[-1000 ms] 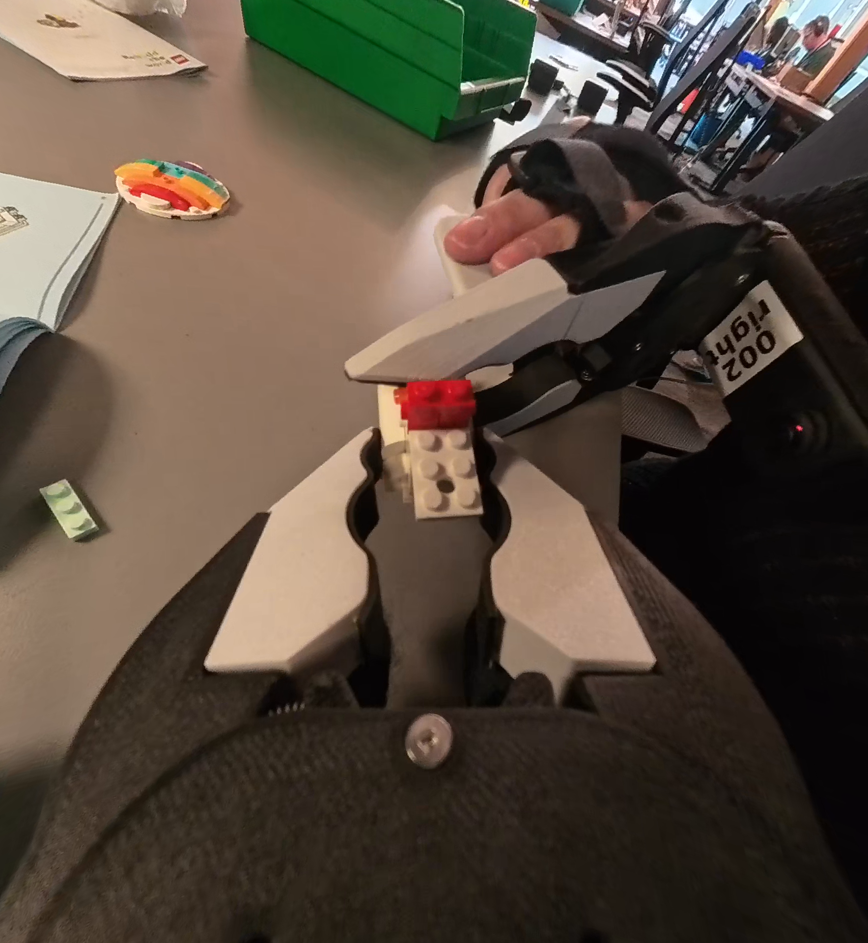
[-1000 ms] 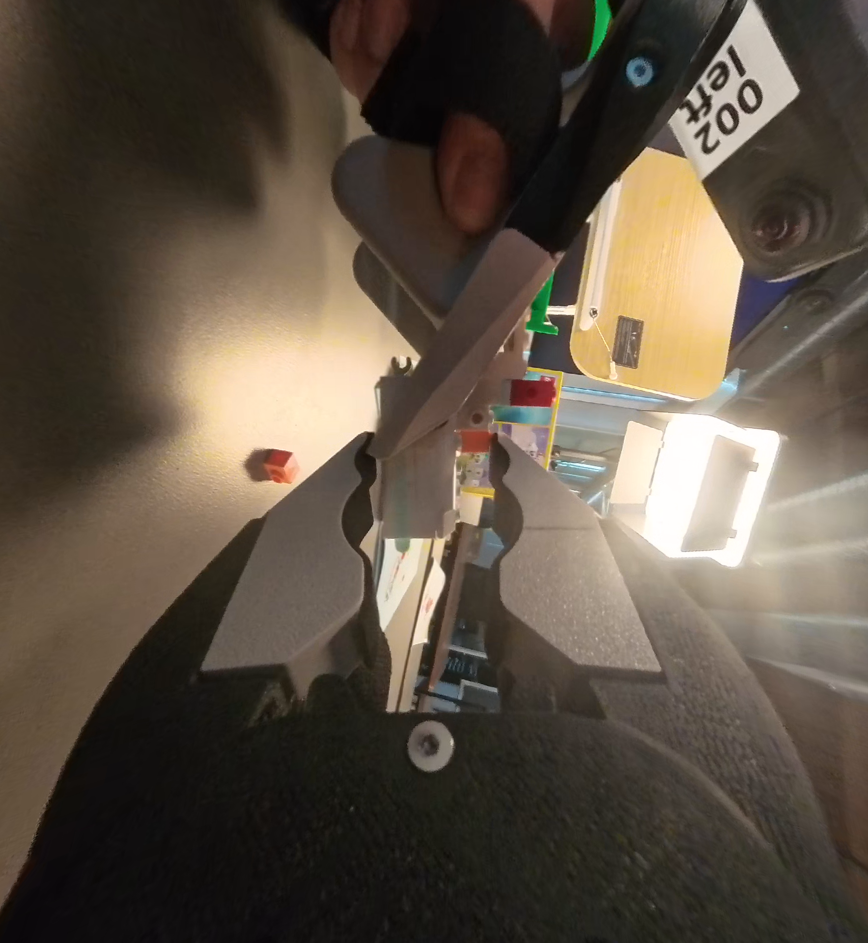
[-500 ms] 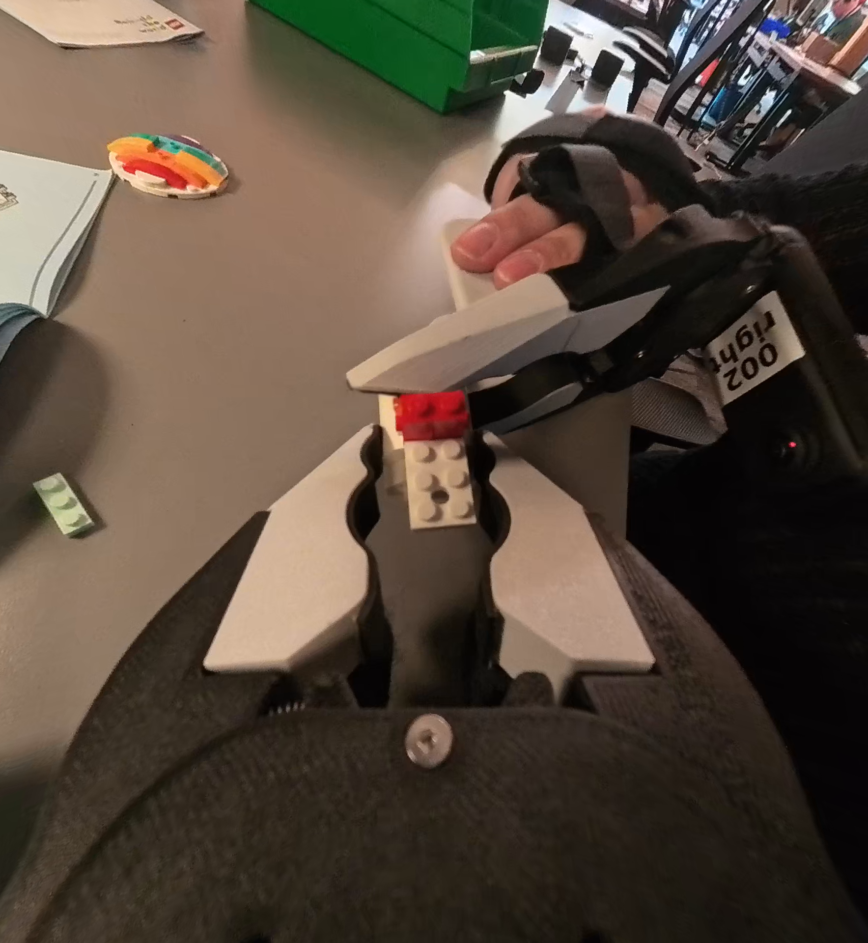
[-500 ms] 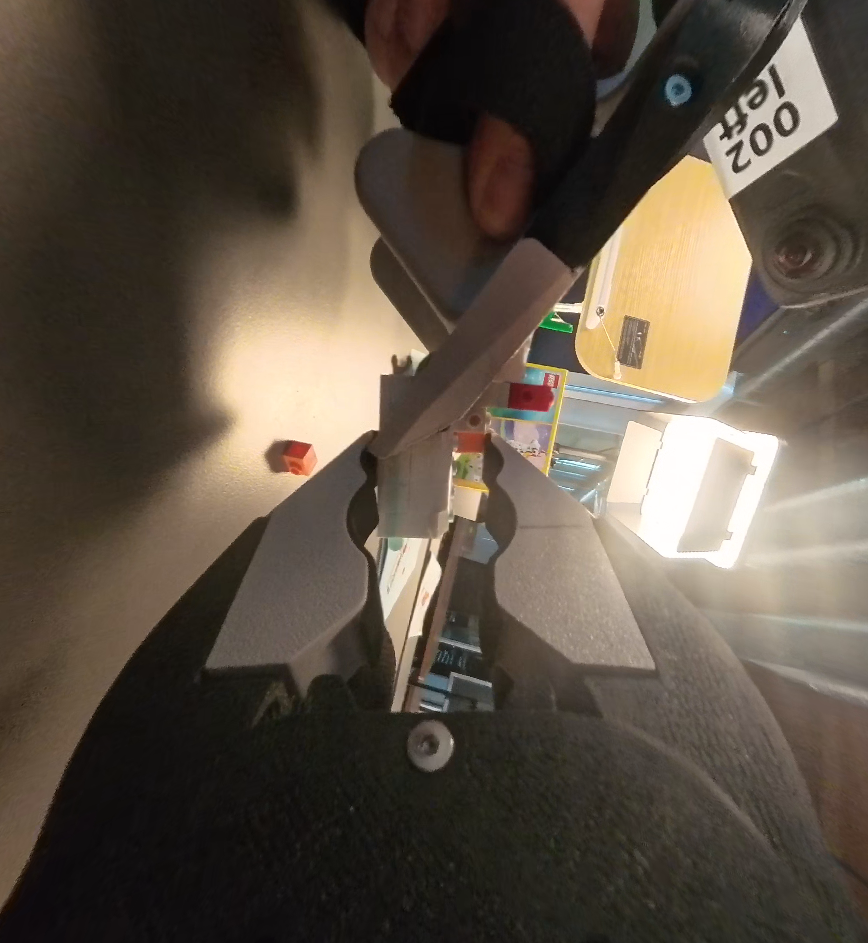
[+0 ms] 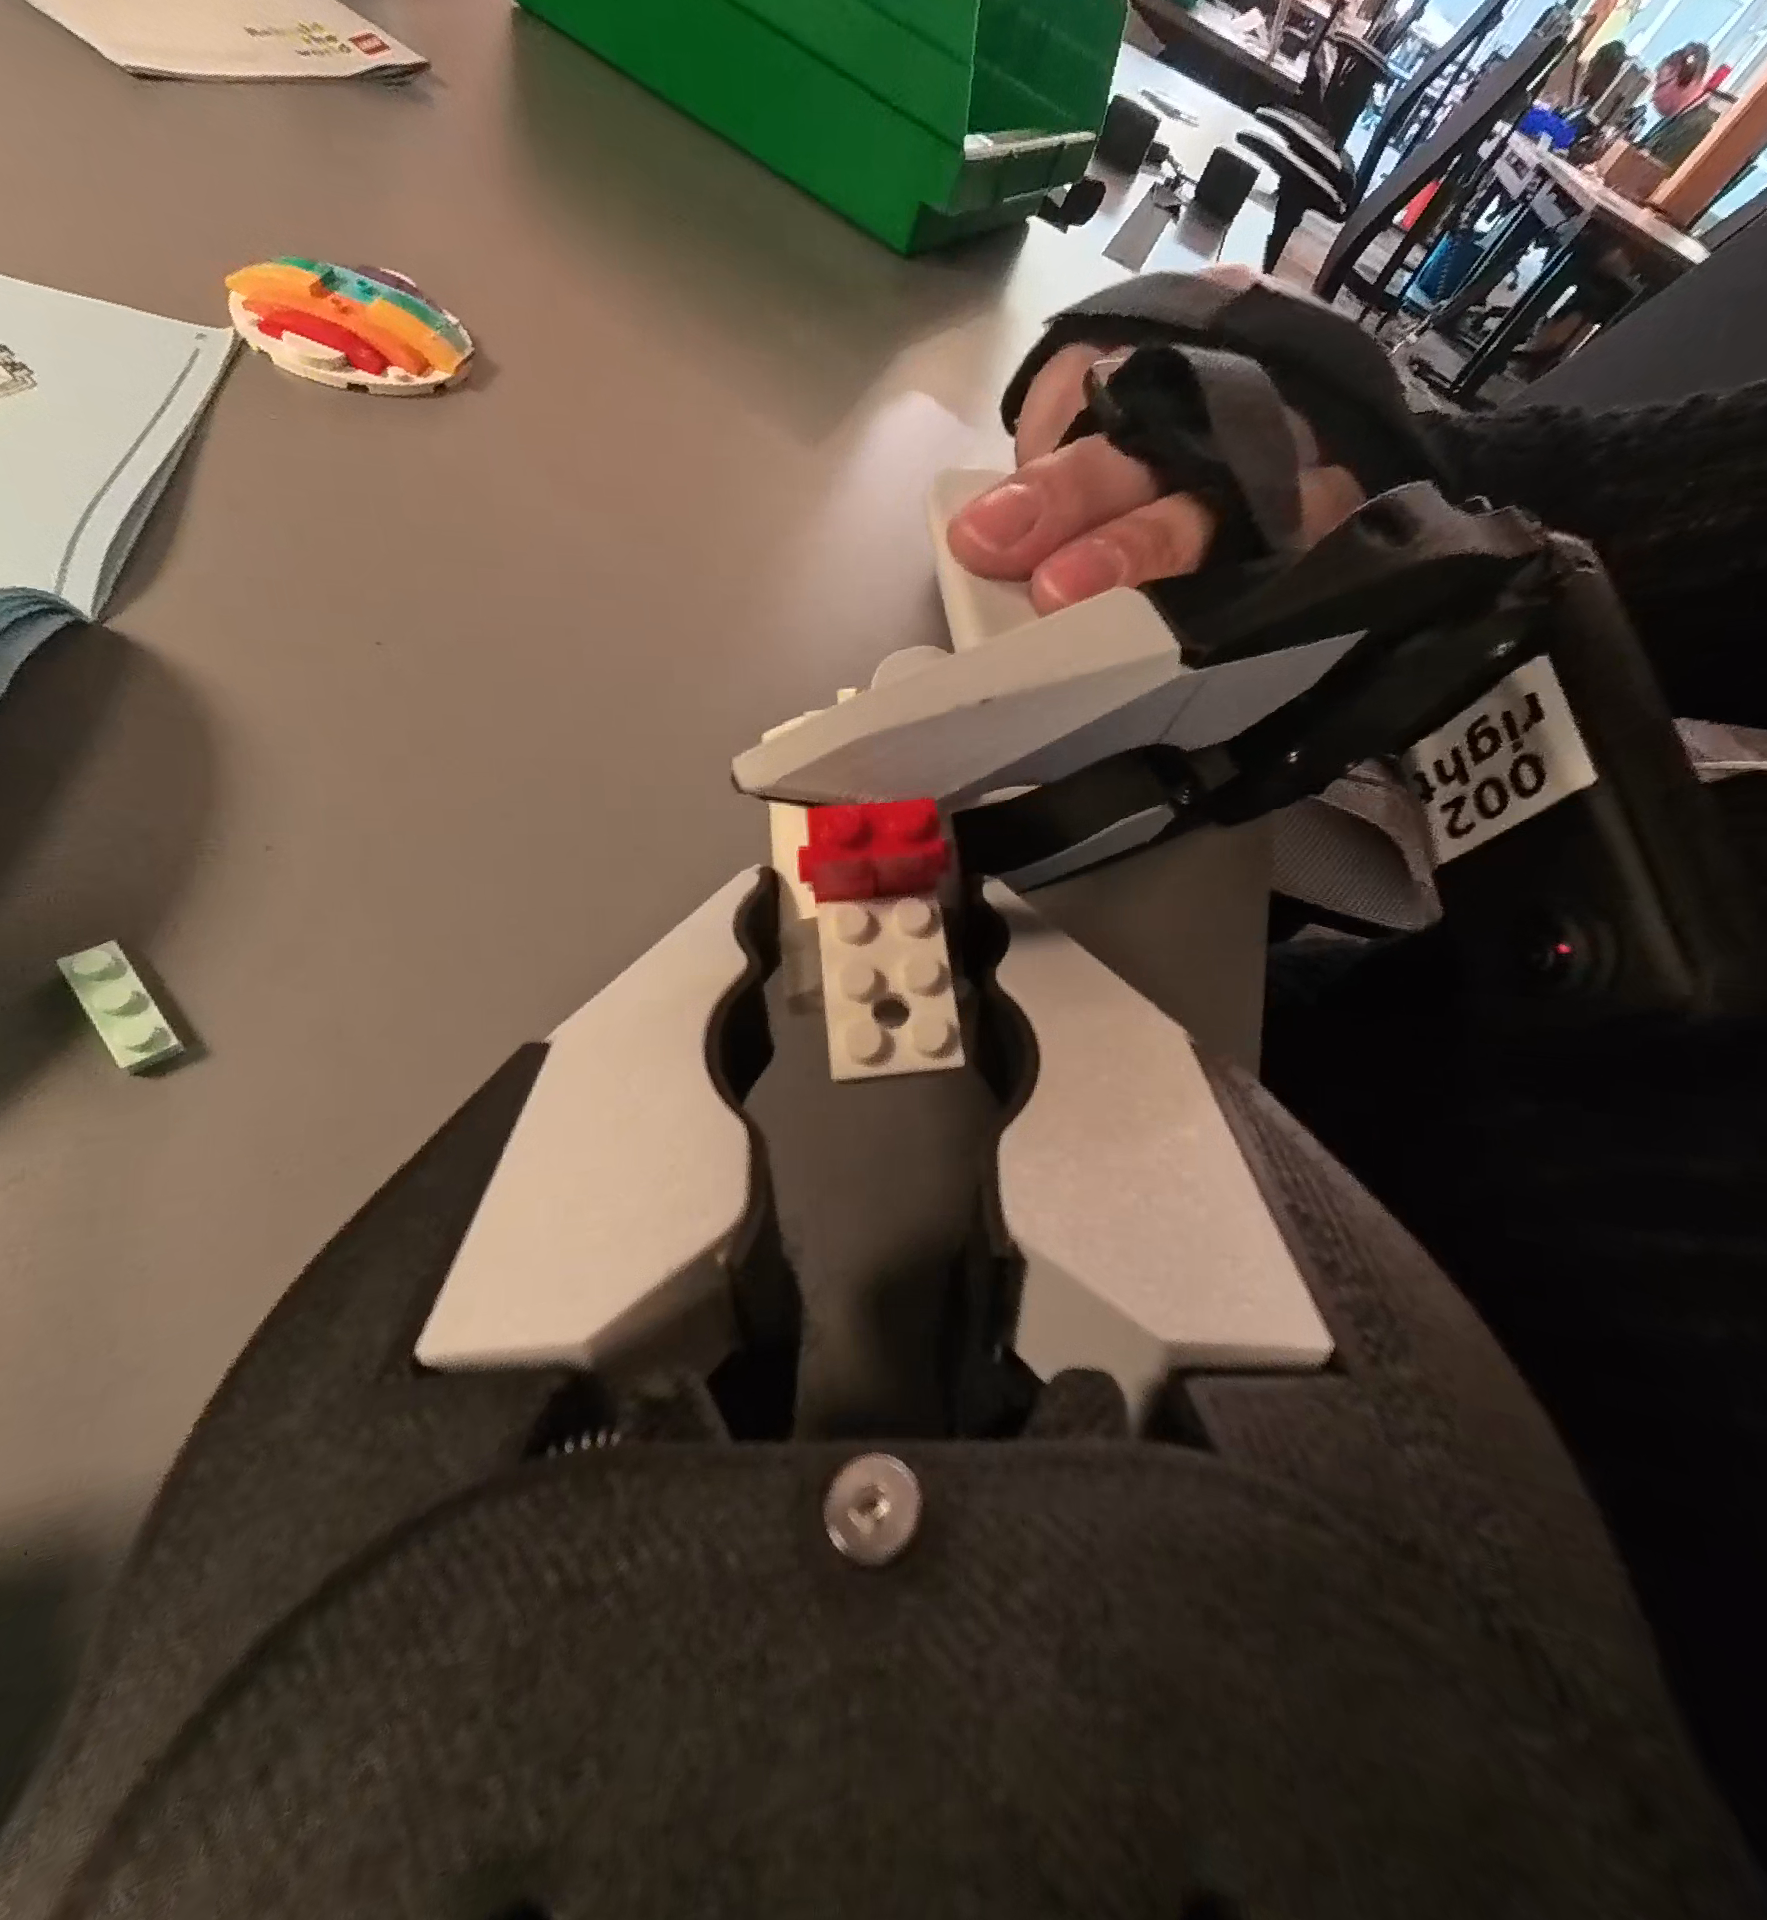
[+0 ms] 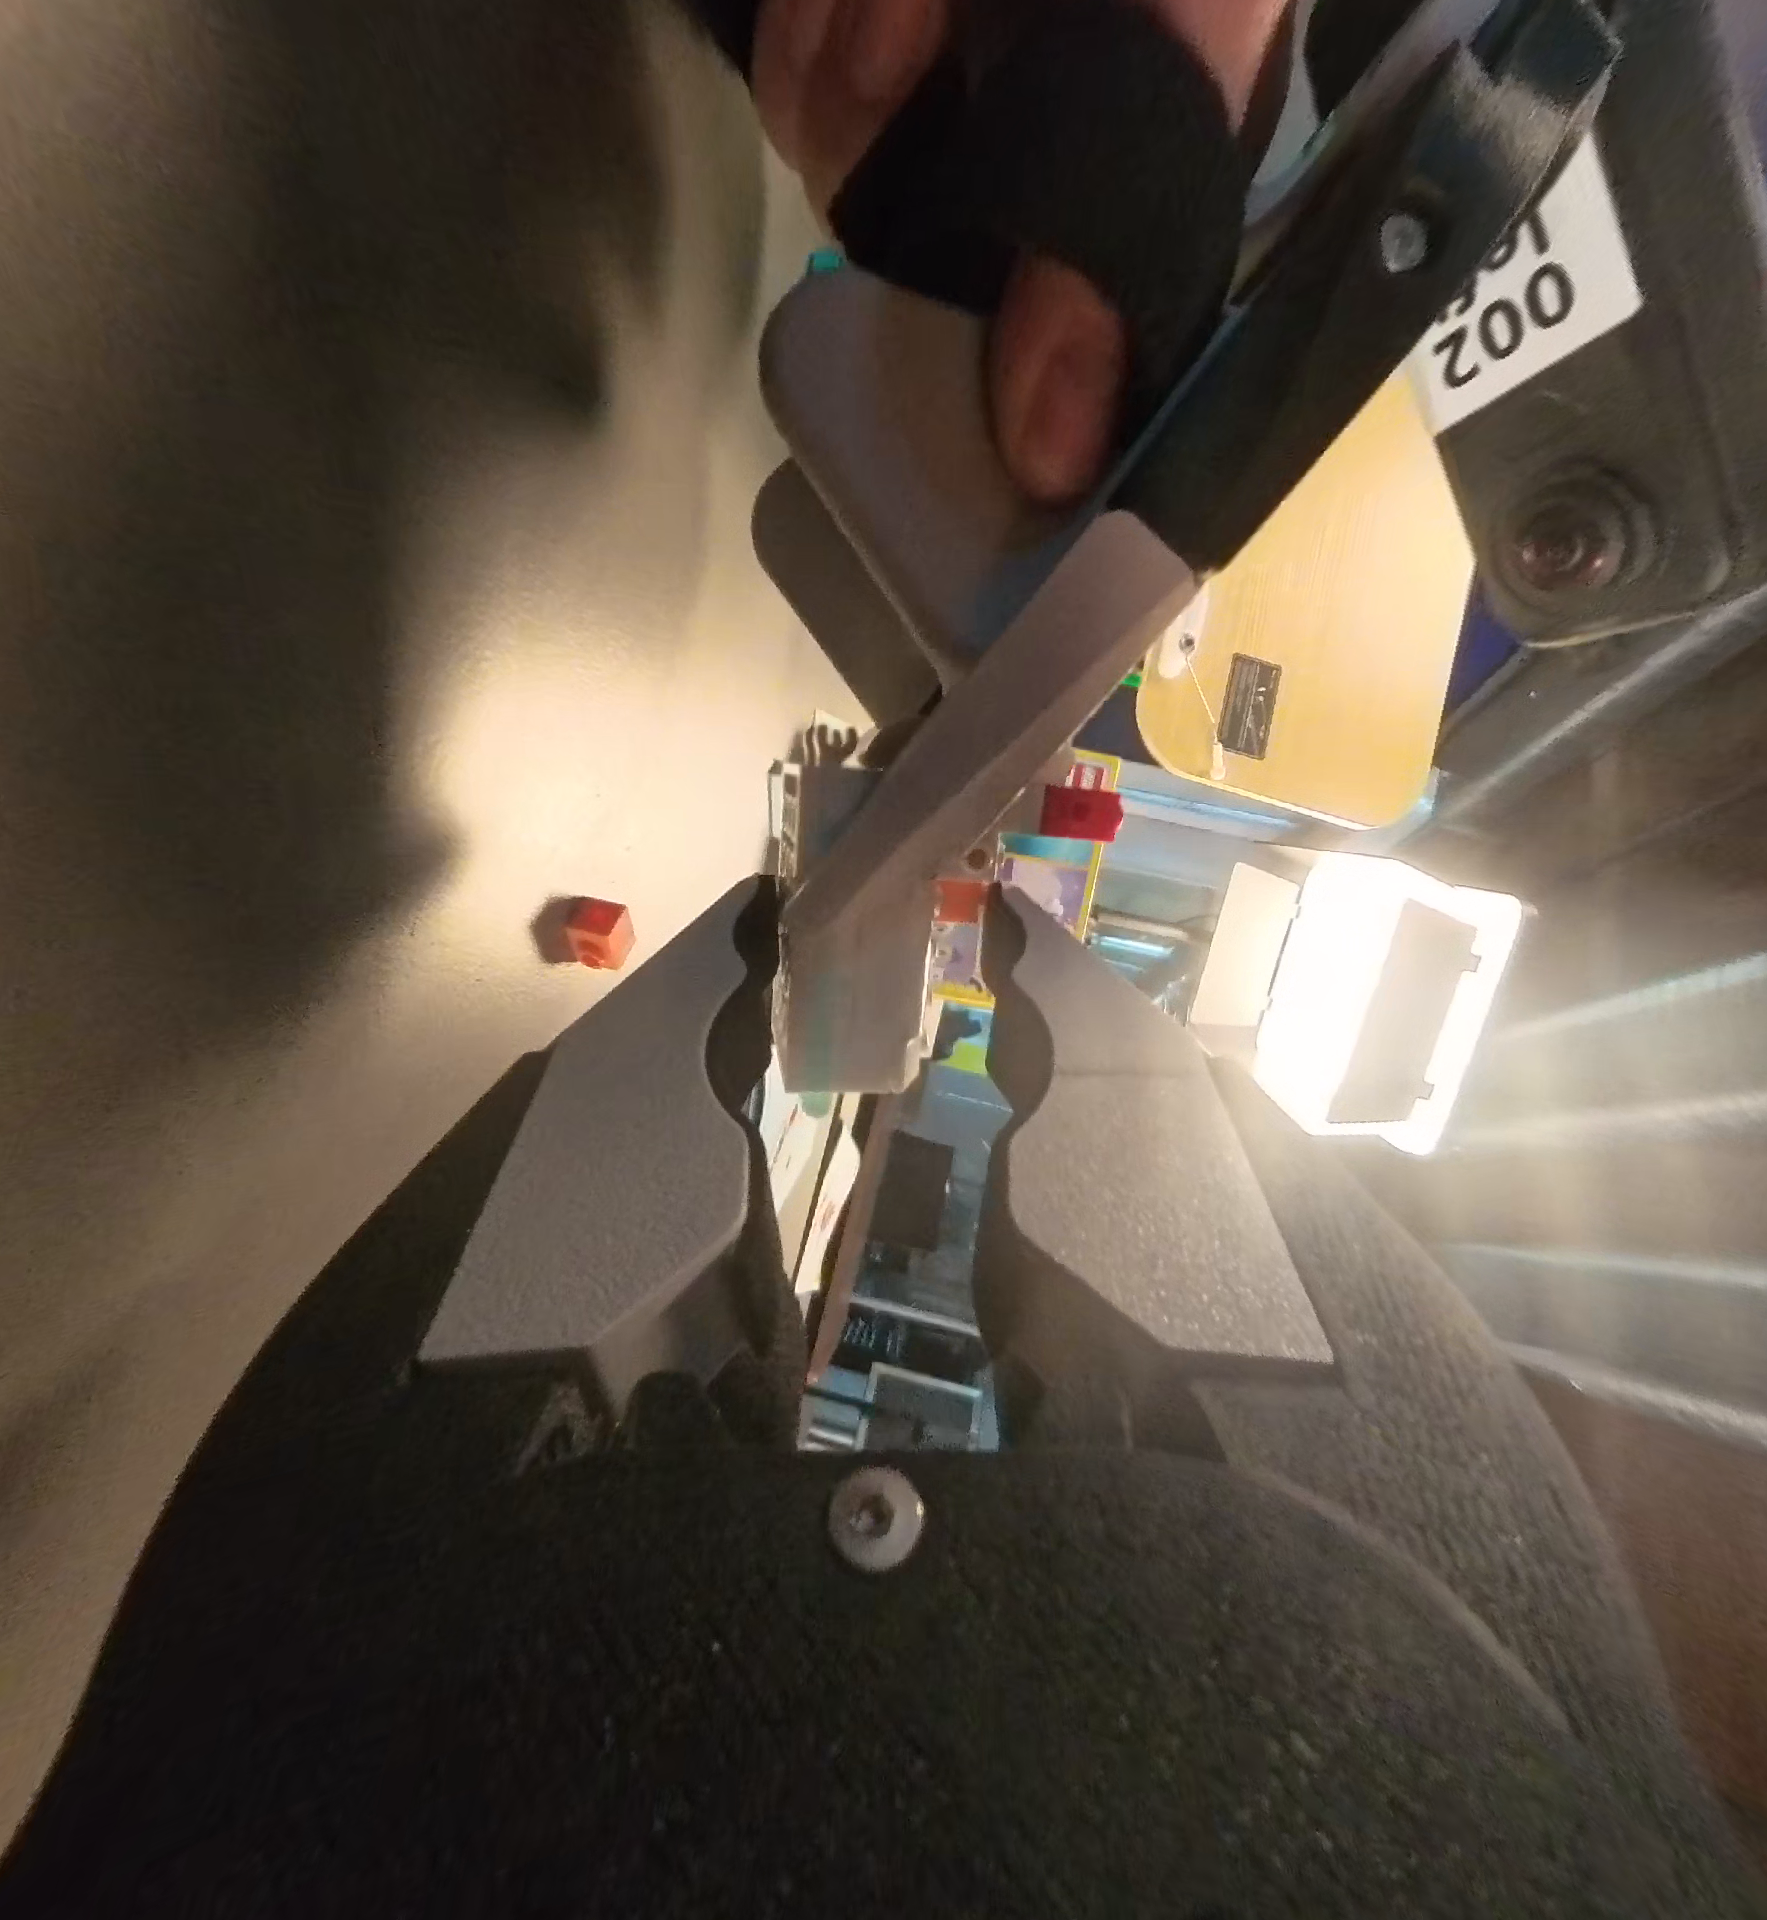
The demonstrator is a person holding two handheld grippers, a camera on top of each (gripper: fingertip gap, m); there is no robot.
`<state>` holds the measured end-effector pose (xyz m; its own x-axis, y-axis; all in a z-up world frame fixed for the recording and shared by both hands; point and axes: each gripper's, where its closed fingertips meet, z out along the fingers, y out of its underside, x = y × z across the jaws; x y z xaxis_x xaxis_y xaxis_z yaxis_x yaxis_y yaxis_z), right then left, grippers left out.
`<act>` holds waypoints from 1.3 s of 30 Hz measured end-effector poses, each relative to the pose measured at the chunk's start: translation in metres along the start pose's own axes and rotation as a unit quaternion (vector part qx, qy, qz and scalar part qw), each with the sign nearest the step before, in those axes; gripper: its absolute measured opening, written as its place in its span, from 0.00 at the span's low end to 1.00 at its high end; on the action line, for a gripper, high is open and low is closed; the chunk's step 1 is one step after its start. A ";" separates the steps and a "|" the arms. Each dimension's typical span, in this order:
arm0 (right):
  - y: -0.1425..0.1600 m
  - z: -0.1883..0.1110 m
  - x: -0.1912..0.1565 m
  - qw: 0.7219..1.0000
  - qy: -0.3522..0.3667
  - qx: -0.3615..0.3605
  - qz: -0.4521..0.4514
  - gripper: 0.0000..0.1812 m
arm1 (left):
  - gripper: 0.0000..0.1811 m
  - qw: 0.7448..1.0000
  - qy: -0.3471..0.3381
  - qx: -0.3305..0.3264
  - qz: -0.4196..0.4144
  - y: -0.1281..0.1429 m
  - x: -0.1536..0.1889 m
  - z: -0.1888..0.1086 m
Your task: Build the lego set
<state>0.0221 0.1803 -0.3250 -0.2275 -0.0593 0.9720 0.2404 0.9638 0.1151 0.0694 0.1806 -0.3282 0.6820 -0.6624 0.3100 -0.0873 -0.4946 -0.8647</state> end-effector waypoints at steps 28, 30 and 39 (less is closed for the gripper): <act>0.024 -0.028 -0.029 0.797 -0.322 0.128 0.495 0.12 | 0.19 0.978 -0.195 0.071 0.034 -0.010 -0.048 -0.043; 0.016 -0.031 -0.032 0.740 -0.372 0.138 0.543 0.13 | 0.19 0.972 -0.214 0.087 0.033 -0.013 -0.053 -0.051; 0.016 -0.025 -0.046 0.729 -0.388 0.100 0.555 0.10 | 0.19 0.973 -0.206 0.099 0.032 -0.015 -0.051 -0.052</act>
<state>0.0604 0.1918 -0.3623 -0.4823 0.8757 0.0252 0.5578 0.3292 -0.7619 -0.0022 0.1923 -0.3104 0.9164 -0.3867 0.1033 -0.0260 -0.3151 -0.9487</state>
